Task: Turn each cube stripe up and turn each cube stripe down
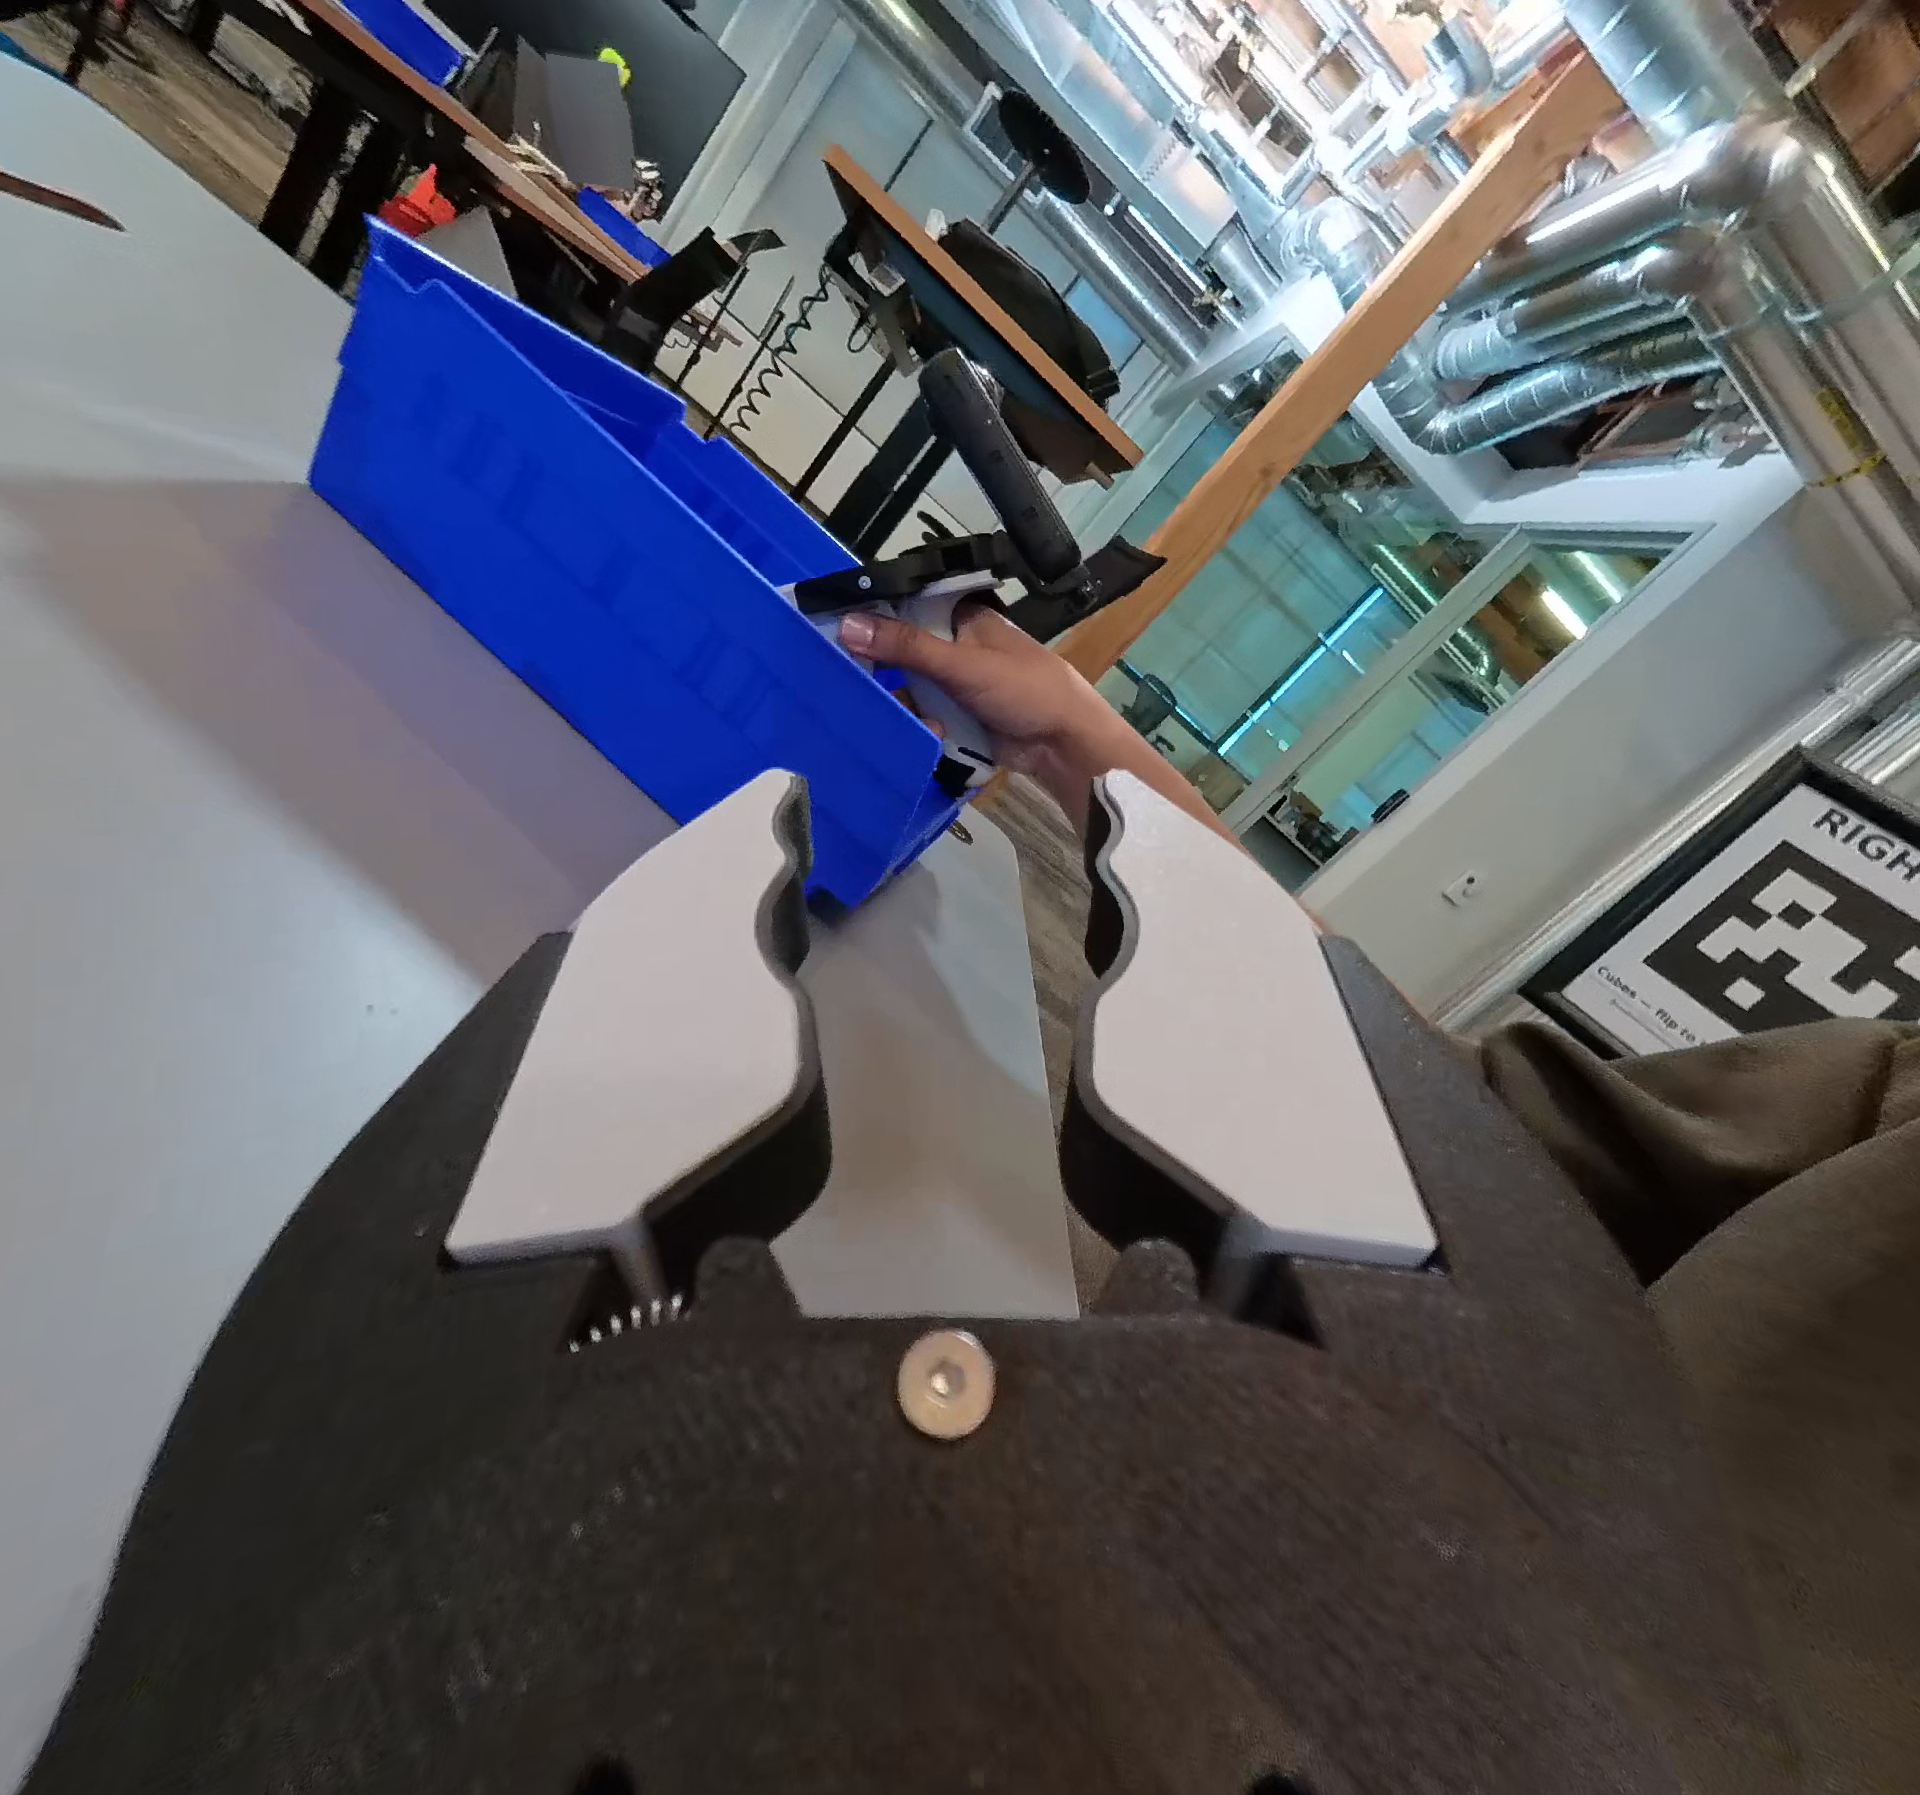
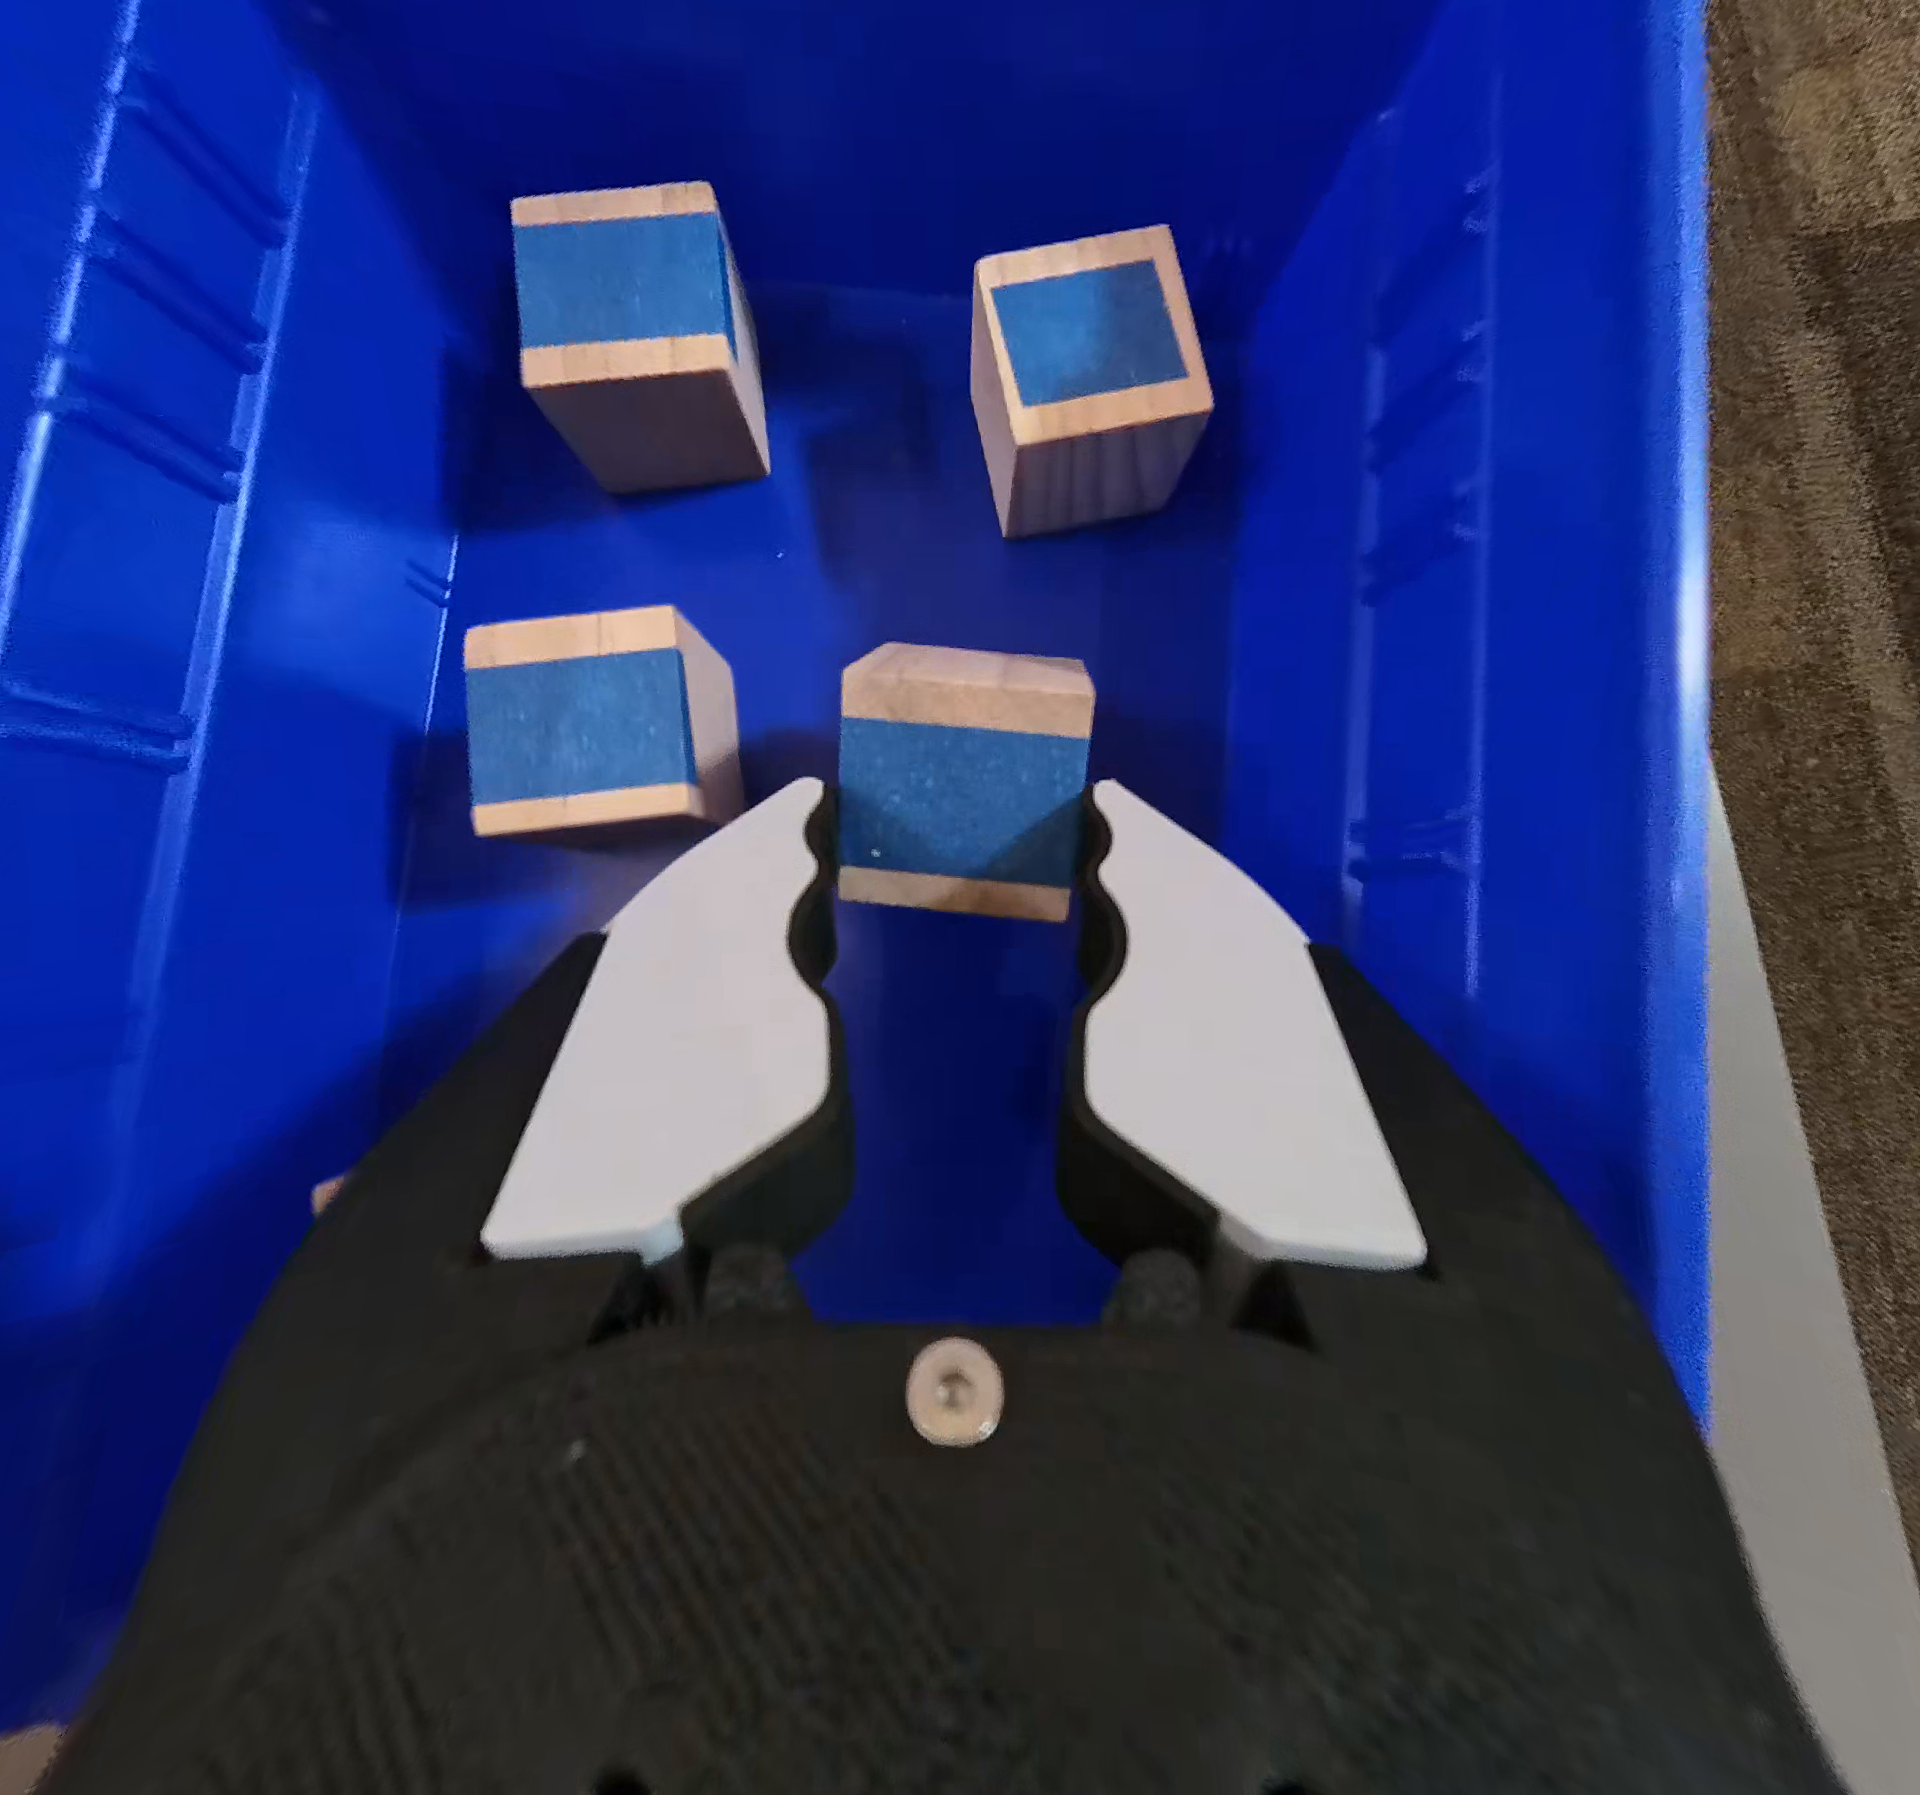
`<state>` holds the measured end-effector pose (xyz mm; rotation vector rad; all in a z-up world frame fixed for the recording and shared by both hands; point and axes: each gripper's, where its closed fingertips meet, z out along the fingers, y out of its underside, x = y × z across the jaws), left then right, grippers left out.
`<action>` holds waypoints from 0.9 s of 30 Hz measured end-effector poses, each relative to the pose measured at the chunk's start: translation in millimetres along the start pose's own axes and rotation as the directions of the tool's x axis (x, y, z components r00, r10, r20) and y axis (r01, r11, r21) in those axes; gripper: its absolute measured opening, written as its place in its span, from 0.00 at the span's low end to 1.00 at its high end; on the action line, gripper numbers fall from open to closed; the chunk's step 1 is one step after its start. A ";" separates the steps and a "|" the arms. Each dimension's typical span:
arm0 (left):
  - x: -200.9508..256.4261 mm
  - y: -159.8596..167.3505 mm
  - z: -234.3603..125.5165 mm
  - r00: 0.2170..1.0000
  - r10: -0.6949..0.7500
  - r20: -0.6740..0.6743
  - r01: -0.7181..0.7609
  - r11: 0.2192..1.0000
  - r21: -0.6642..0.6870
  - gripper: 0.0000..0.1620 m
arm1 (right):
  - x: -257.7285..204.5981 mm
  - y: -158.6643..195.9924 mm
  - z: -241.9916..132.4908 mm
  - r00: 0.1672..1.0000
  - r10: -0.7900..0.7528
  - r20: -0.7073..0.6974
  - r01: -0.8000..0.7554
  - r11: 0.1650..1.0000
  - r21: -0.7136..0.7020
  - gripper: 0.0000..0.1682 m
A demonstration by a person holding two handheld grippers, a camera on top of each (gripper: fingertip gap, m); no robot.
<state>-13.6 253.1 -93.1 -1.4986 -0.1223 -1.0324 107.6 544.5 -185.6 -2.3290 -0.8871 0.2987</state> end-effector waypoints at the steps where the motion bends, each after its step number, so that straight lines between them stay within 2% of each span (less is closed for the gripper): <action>1: -1.6 -1.3 -4.0 1.000 -0.008 0.009 0.008 1.000 0.011 0.31 | 0.6 -1.4 2.1 1.000 0.004 -0.002 -0.004 1.000 -0.004 0.27; 6: -7.8 -13.7 -29.0 0.996 0.024 0.083 -0.029 0.997 0.066 0.31 | -3.3 -14.1 7.4 1.000 0.019 0.023 -0.019 1.000 0.006 0.28; 10: -11.0 -25.3 -54.0 0.986 0.054 0.157 -0.072 0.991 0.117 0.30 | -9.7 -27.7 1.0 0.999 -0.012 0.042 0.012 1.000 -0.008 0.42; 13: -8.8 -43.9 -79.0 0.973 0.070 0.218 -0.114 0.974 0.196 0.31 | -11.6 -60.3 -29.4 0.997 -0.075 -0.023 0.076 0.993 0.089 0.46; 15: -7.9 -61.7 -100.5 0.953 0.093 0.288 -0.169 0.952 0.254 0.31 | -27.9 -89.6 -59.7 0.991 -0.127 -0.028 0.130 0.969 0.211 0.46; 17: -8.5 -87.7 -131.2 0.916 0.084 0.392 -0.225 0.917 0.330 0.31 | -65.7 -112.6 -91.8 0.982 -0.179 0.062 0.148 0.930 0.335 0.45; 19: -6.2 -123.6 -175.4 0.854 0.067 0.515 -0.312 0.859 0.406 0.31 | -123.1 -120.8 -123.1 0.932 -0.265 0.246 0.138 0.889 0.436 0.45; 21: -6.8 -160.2 -231.6 0.739 0.045 0.673 -0.423 0.808 0.410 0.31 | -185.2 -107.1 -152.1 0.820 -0.344 0.457 0.090 0.866 0.492 0.42; 22: -11.8 -175.2 -263.8 0.643 0.029 0.765 -0.474 0.800 0.368 0.29 | -216.6 -91.3 -166.3 0.737 -0.377 0.561 0.051 0.858 0.510 0.38; 24: -30.6 -195.6 -333.1 0.373 0.018 0.928 -0.527 0.827 0.196 0.26 | -273.6 -38.8 -189.4 0.542 -0.419 0.728 0.012 0.870 0.492 0.37; 25: -40.6 -202.7 -364.5 0.247 0.040 0.968 -0.521 0.848 0.098 0.26 | -296.1 -7.1 -195.3 0.464 -0.425 0.777 0.024 0.883 0.468 0.36; 27: -64.4 -213.1 -421.7 0.025 0.105 0.994 -0.457 0.886 -0.082 0.27 | -330.4 52.4 -200.2 0.357 -0.426 0.831 0.058 0.898 0.435 0.37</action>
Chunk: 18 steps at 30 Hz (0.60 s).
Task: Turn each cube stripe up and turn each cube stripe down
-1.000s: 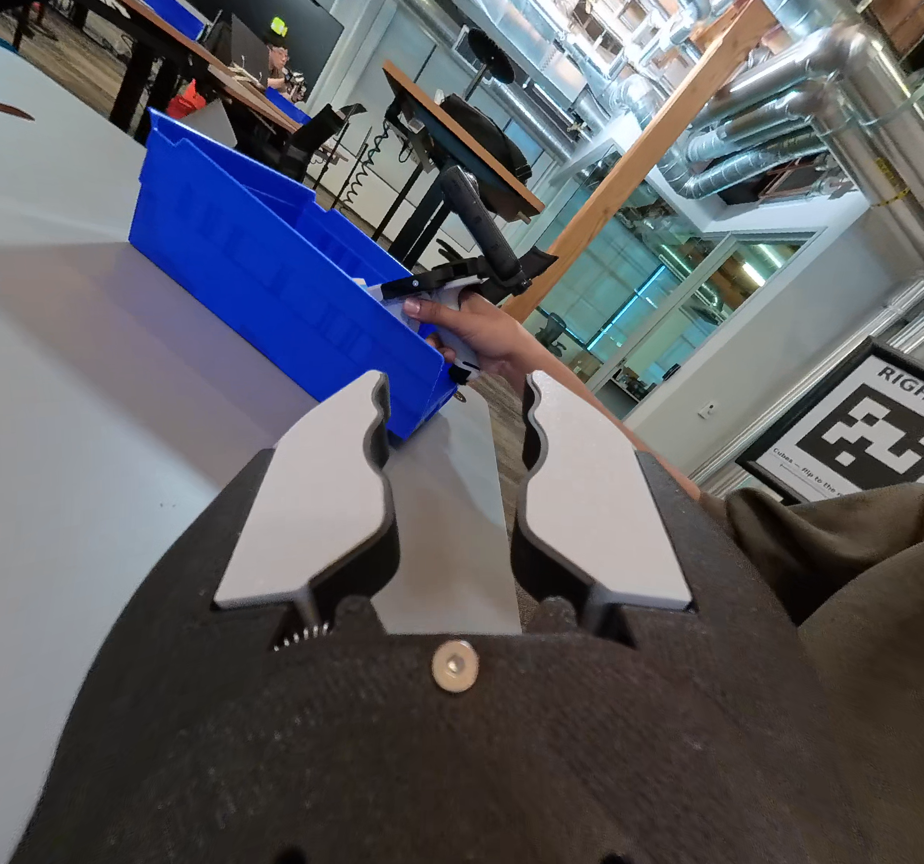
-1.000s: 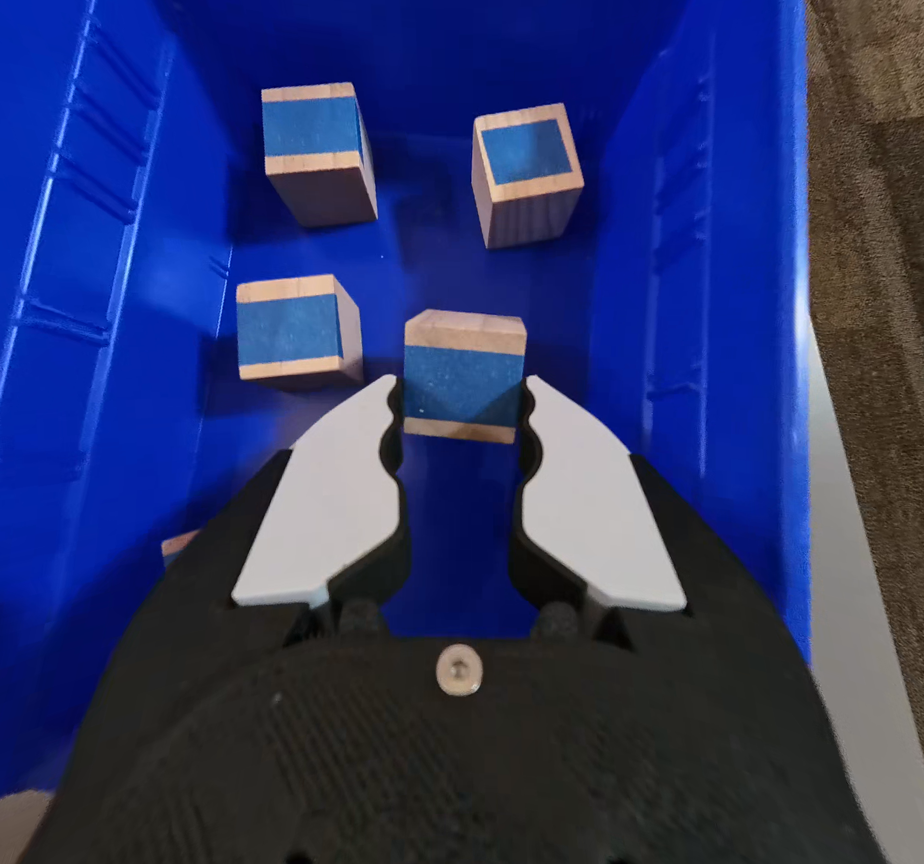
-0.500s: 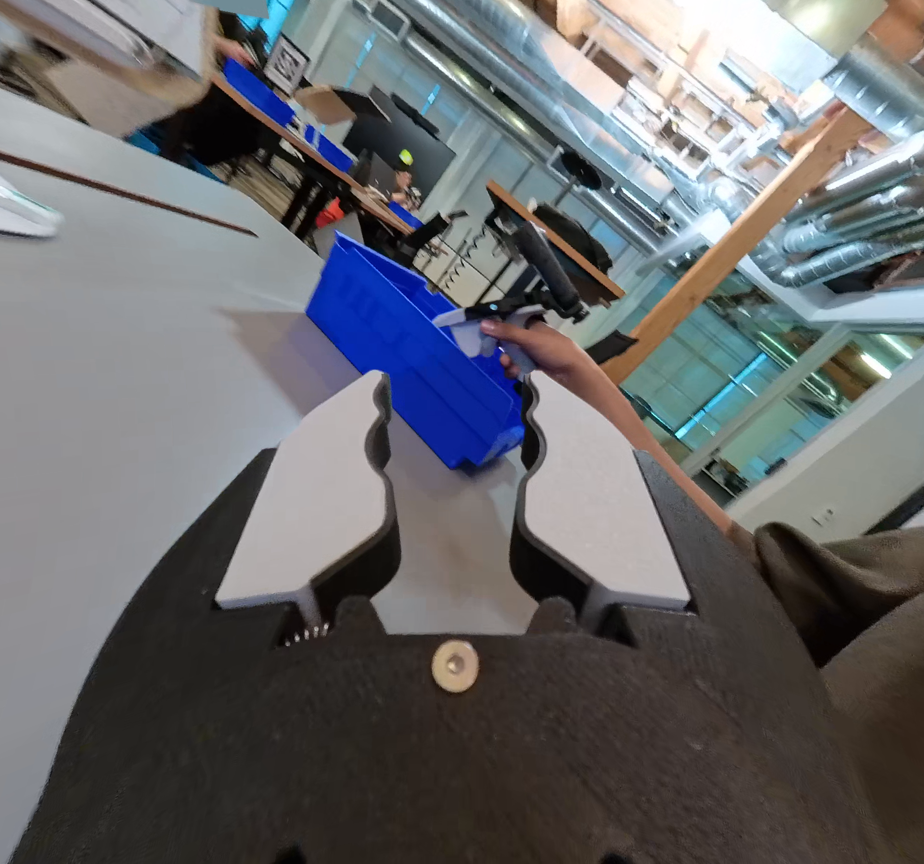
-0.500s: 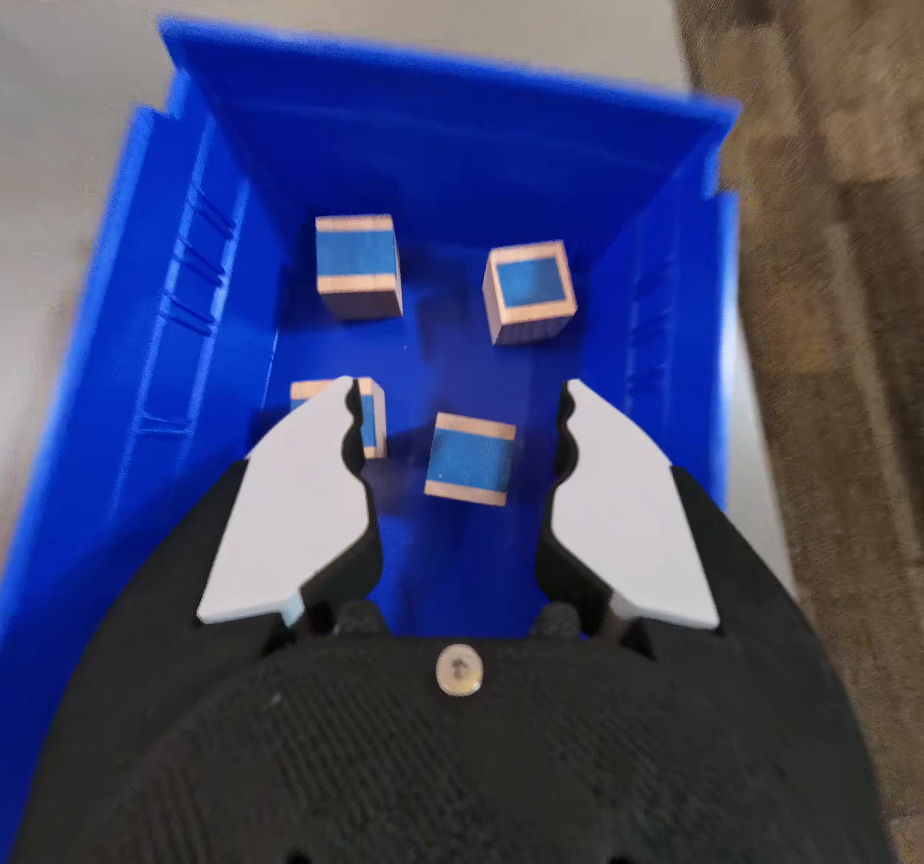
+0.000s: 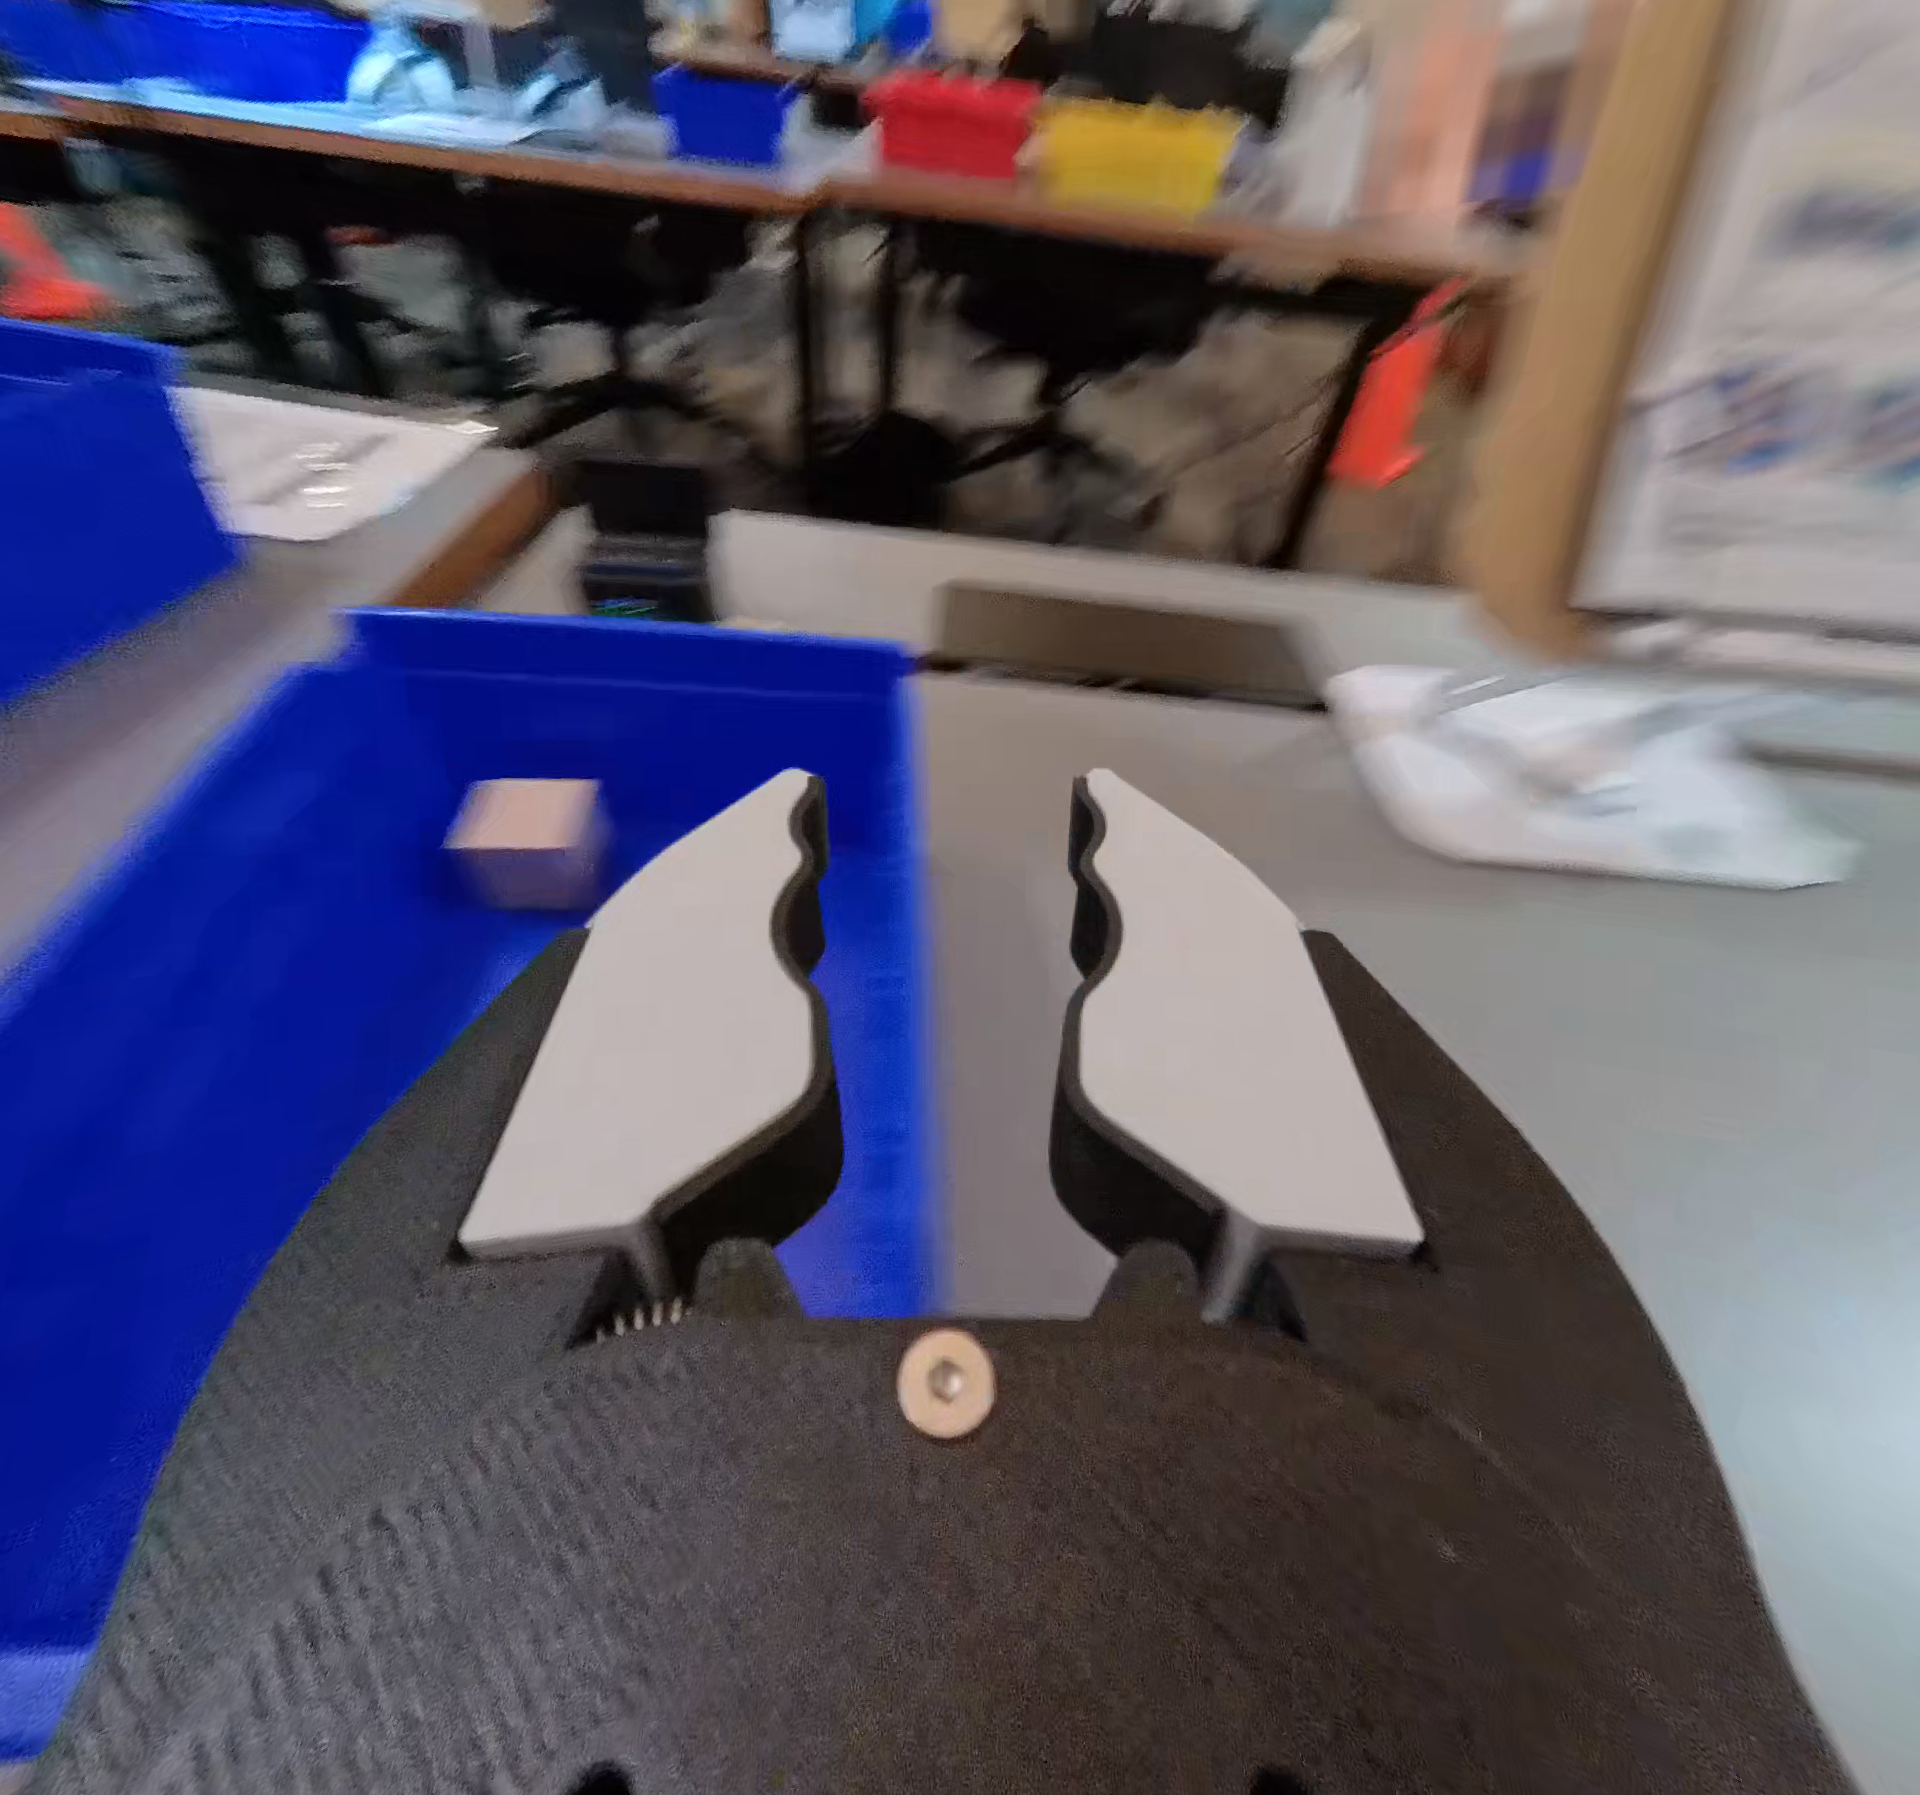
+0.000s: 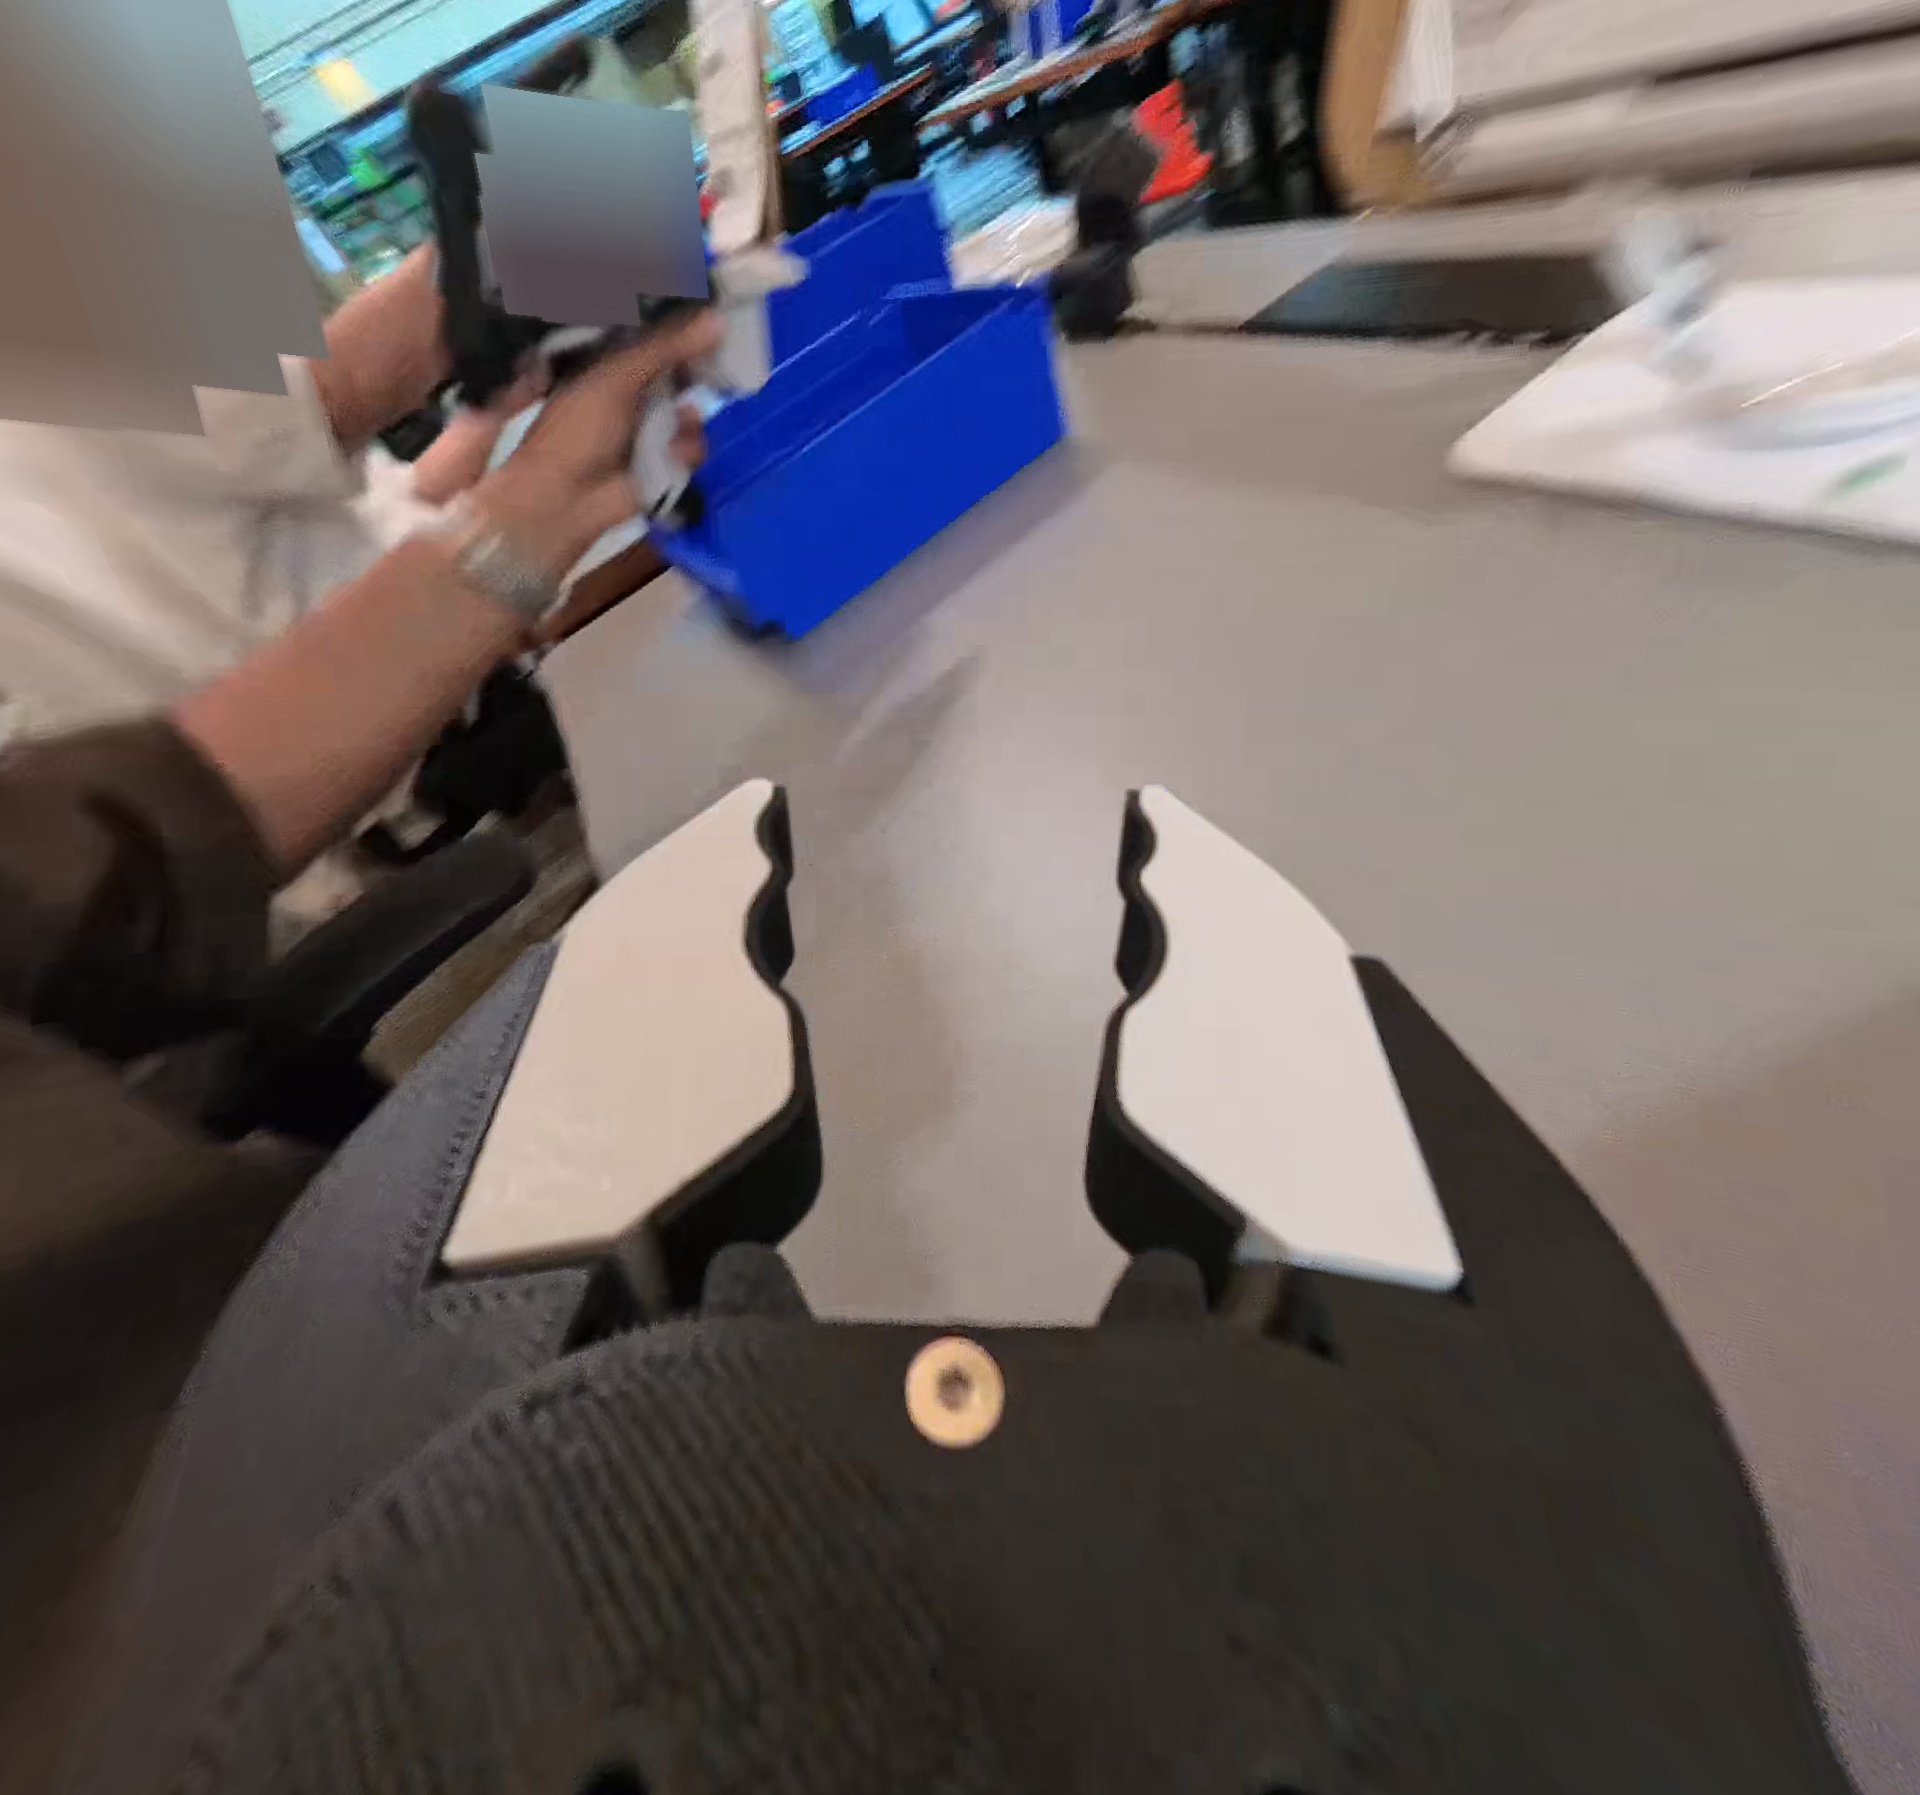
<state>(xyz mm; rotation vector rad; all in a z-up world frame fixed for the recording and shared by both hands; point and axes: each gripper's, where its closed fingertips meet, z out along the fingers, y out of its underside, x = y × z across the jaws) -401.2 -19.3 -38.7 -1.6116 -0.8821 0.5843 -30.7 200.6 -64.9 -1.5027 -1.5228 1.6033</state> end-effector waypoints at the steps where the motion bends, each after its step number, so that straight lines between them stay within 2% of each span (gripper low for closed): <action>1: -26.8 6.0 12.0 0.996 0.064 0.067 -0.060 0.996 -0.067 0.28 | -14.5 21.2 9.1 0.999 0.011 0.037 -0.011 1.000 -0.016 0.37; 4: -92.7 26.2 48.5 0.967 0.178 0.183 -0.121 0.951 -0.285 0.29 | -41.1 66.3 25.9 0.988 0.028 0.153 -0.011 0.993 -0.114 0.42; 6: -123.4 44.7 73.6 0.957 0.176 0.232 -0.074 0.917 -0.391 0.27 | -35.8 73.2 31.2 0.985 0.048 0.164 -0.026 0.991 -0.135 0.40; 9: -141.1 89.9 105.5 0.966 0.097 0.240 0.060 0.818 -0.572 0.31 | -31.0 70.9 33.0 0.962 0.167 0.218 -0.140 0.981 -0.132 0.39; 11: -160.6 106.2 121.2 0.938 0.169 0.303 0.056 0.788 -0.613 0.37 | -24.7 77.4 32.5 0.946 0.230 0.228 -0.196 0.967 -0.161 0.33; 12: -171.4 110.4 127.2 0.913 0.231 0.336 0.033 0.779 -0.626 0.36 | -22.1 81.6 31.9 0.939 0.254 0.233 -0.214 0.960 -0.183 0.31; 14: -180.8 119.4 138.9 0.888 0.328 0.321 -0.033 0.743 -0.668 0.37 | -15.6 84.1 30.4 0.930 0.290 0.224 -0.250 0.949 -0.194 0.31; 16: -179.7 127.1 147.9 0.890 0.361 0.278 -0.073 0.716 -0.694 0.35 | -9.5 81.3 28.7 0.925 0.311 0.217 -0.276 0.945 -0.176 0.30; 18: -177.7 122.6 153.9 0.898 0.331 0.292 -0.057 0.744 -0.666 0.32 | -5.1 80.8 26.8 0.920 0.329 0.214 -0.296 0.939 -0.173 0.30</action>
